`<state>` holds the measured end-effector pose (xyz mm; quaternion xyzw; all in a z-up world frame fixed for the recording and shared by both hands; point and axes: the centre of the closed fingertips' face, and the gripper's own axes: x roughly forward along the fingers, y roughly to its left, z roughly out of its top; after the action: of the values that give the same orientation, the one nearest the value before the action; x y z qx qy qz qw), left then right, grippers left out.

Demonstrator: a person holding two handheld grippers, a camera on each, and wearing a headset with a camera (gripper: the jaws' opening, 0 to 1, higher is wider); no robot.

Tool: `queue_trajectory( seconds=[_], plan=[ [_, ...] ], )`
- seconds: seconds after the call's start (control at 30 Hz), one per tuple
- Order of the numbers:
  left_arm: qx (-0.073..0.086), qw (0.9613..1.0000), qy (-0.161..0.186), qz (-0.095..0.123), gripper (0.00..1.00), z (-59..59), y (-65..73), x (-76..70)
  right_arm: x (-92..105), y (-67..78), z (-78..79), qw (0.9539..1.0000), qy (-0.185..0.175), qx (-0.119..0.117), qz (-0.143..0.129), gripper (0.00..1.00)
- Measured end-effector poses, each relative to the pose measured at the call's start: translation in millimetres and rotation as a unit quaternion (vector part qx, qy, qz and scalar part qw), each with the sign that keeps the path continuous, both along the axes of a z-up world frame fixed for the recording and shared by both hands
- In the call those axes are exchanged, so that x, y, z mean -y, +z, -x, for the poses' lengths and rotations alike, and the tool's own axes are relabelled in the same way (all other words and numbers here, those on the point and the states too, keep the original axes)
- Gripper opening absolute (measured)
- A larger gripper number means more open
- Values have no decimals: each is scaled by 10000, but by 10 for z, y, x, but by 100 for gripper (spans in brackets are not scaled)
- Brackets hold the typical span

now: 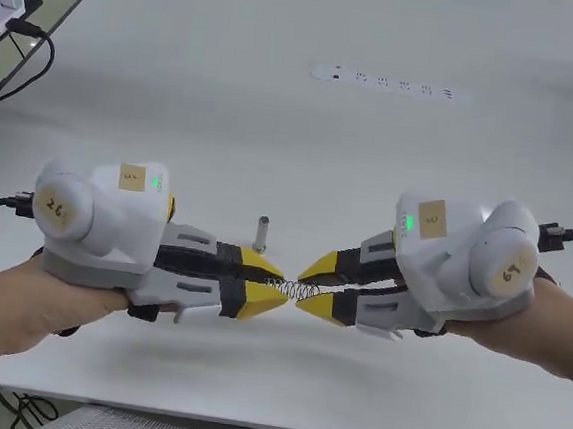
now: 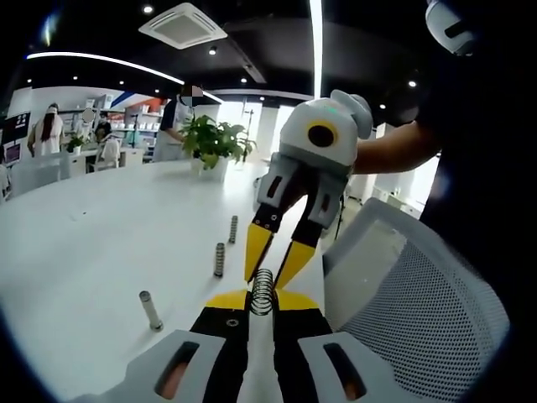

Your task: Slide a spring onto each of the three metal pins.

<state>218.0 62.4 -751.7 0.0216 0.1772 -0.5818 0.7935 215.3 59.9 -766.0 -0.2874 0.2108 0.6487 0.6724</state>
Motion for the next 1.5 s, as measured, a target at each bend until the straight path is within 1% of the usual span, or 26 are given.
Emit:
queue_trajectory(
  seconds=[0.07, 0.13, 0.17, 0.23, 0.33, 0.43, 0.6, 0.67, 0.77, 0.8, 0.9, 1.0, 1.13, 1.37, 1.5],
  plan=[
    [-28, 10000, 10, 12, 2, 0, -6, -6, 17, -11, -15, 10000, -85, -51, -1, 12],
    [-23, 10000, 16, 3, 2, -2, -8, -10, 38, -39, -16, 9999, -87, -60, 49, 13],
    [-45, 10000, 1, 26, 2, 4, -2, -8, 56, -59, -16, 9999, -99, -67, 81, 14],
    [-38, 10000, -16, 40, 2, 7, 11, -4, 63, -72, -3, 9999, -93, -113, 67, 14],
    [-49, 9999, -61, 71, 2, 18, 29, 8, 62, -74, 2, 9999, -95, -119, 29, 12],
    [-54, 9999, -85, 73, 2, 22, 28, 18, 61, -59, 3, 9998, -106, -143, -38, 8],
    [-66, 9999, -99, 101, 2, 29, 32, 17, 60, -43, 11, 9997, -101, -180, -103, 8],
    [-61, 9999, -102, 106, 2, 28, 33, 19, 61, -40, 12, 9995, -126, -245, -125, 7],
    [-58, 9999, -85, 125, 2, 16, 30, 8, 57, -5, -6, 9993, -183, -256, -225, 7],
    [-69, 9999, -93, 121, 2, 14, 11, -1, 54, 14, -5, 9989, -222, -322, -263, 6],
    [-88, 9999, -110, 74, 2, 22, -33, -3, 43, 29, -5, 9988, -245, -335, -249, 6],
    [-93, 9999, -138, 43, 2, 32, -55, -1, 44, 27, 7, 9991, -196, -306, -205, 6],
    [-112, 9998, -89, 111, 2, 19, -41, -7, 44, 71, -2, 9991, -192, -291, -257, 6],
    [-118, 9998, -63, 160, 2, -5, -19, -19, 25, 137, -16, 9992, -141, -225, -313, 6],
    [-112, 9998, -81, 129, 2, 3, -31, -11, 25, 145, -5, 9993, -93, -191, -296, 6]
  ],
)
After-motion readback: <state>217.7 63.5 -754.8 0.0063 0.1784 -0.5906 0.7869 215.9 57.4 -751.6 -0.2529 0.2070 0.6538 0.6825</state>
